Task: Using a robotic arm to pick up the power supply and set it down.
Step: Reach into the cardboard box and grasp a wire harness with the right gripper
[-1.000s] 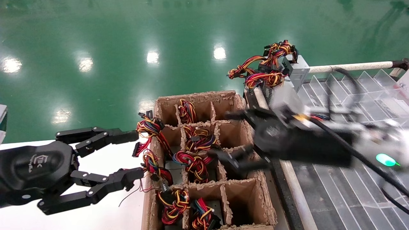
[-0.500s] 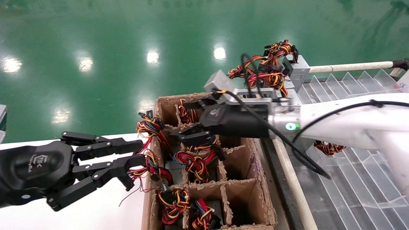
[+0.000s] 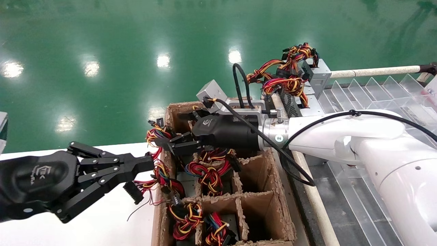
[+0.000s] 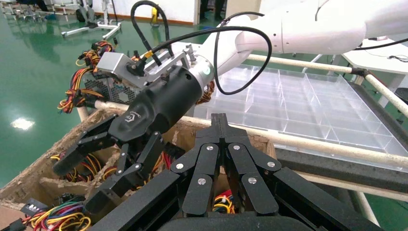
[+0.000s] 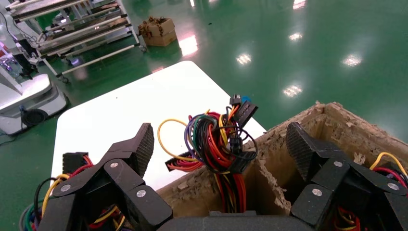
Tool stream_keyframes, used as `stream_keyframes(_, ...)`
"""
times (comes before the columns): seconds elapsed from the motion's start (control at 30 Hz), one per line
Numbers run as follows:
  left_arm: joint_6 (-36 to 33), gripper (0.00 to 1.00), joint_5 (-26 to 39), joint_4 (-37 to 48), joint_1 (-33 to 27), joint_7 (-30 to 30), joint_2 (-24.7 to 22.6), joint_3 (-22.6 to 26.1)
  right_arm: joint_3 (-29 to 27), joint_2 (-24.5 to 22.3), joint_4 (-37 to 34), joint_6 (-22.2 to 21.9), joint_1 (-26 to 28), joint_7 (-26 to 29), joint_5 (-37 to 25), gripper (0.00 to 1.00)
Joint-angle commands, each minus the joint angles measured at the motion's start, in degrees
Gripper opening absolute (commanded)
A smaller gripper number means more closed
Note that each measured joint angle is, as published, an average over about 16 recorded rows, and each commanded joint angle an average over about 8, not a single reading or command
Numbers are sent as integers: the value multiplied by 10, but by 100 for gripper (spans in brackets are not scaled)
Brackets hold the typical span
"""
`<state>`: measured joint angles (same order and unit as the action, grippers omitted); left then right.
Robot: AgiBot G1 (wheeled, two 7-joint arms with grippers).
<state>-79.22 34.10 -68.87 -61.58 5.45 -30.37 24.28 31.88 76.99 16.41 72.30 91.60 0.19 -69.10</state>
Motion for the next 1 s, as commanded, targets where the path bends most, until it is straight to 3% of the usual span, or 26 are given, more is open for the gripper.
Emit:
stream_keyframes(0.03, 0, 0, 0, 0, 0, 0, 0, 0, 1, 7, -19, 3, 4, -12, 2, 0)
stream_keyframes(0.33, 0, 0, 0, 0, 0, 0, 0, 0, 38, 13, -3, -6, -5, -8, 21, 0)
stream_keyframes(1.0, 0, 0, 0, 0, 0, 0, 0, 0, 127, 11, 30, -71, -9, 10, 73, 0)
